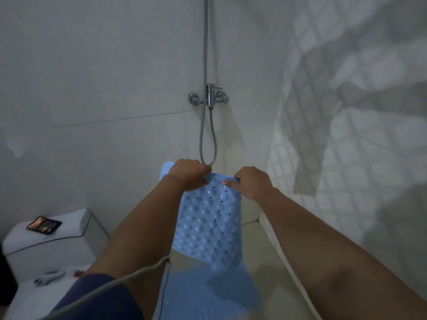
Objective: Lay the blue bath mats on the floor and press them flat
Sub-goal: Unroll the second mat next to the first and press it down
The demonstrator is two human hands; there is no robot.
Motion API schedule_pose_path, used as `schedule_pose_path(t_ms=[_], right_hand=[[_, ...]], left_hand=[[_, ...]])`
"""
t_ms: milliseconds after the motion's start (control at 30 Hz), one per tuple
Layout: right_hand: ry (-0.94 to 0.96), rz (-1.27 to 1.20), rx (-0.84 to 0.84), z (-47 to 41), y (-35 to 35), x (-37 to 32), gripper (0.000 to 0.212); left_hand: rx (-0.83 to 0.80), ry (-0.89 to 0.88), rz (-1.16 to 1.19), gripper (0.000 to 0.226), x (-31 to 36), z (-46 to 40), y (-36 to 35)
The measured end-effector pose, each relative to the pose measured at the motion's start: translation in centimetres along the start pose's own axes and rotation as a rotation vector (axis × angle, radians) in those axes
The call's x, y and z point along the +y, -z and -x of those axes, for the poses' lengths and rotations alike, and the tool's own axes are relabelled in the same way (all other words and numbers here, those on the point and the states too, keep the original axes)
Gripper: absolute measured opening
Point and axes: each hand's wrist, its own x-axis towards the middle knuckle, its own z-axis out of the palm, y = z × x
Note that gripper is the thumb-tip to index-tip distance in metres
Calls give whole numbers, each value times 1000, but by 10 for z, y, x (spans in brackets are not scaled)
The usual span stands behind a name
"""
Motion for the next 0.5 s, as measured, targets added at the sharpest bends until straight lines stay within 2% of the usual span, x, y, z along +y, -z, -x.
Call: schedule_pose_path(t_ms=[167,267,400,500], right_hand=[[260,129,123,15,26,2,61],[297,41,114,31,44,8,59],[182,-197,-102,45,58,30,56],[157,-240,-230,55,63,54,50]], left_hand=[[15,31,-34,25,10,16,39],[43,25,-67,26,25,21,63],[77,61,-94,26,35,27,87],[59,88,-142,24,39,32,98]])
